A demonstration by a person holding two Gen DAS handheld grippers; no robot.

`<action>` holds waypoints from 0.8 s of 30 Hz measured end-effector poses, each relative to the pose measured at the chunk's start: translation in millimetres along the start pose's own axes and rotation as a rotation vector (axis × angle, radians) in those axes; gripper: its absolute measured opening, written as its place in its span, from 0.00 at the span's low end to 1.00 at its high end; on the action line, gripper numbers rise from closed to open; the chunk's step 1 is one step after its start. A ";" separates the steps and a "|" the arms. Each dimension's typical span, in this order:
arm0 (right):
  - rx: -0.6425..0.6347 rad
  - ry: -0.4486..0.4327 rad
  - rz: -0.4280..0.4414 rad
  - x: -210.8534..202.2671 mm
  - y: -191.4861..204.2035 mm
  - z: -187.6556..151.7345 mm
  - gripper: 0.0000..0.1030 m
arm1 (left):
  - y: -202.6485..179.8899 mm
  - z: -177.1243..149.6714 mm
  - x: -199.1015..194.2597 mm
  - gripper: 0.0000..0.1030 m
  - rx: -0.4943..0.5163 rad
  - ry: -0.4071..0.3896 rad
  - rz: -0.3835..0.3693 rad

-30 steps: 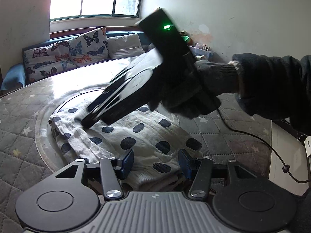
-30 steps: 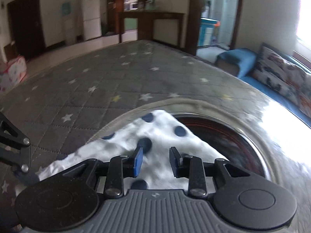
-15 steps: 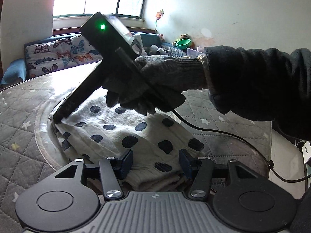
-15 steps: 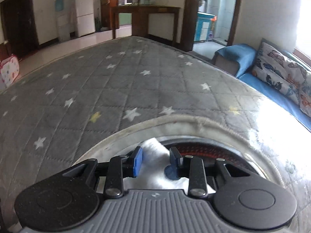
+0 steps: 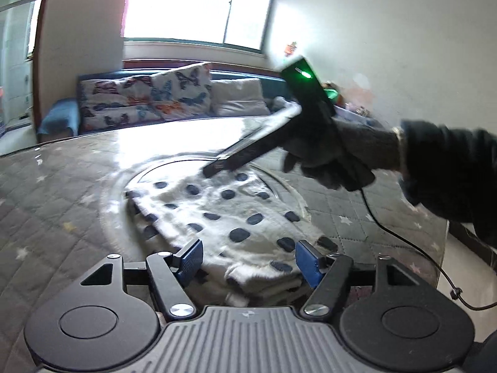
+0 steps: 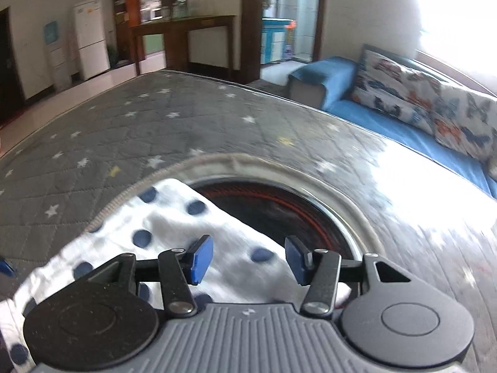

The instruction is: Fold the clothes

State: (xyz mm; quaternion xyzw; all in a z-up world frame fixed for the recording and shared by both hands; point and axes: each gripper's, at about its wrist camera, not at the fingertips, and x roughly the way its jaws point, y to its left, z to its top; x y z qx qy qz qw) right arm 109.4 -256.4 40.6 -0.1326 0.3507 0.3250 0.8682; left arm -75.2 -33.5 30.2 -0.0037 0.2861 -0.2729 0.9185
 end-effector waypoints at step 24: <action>0.182 -0.098 -0.211 -77.4 -23.9 -111.0 0.79 | -1.3 -35.9 11.6 0.68 -0.089 0.124 0.062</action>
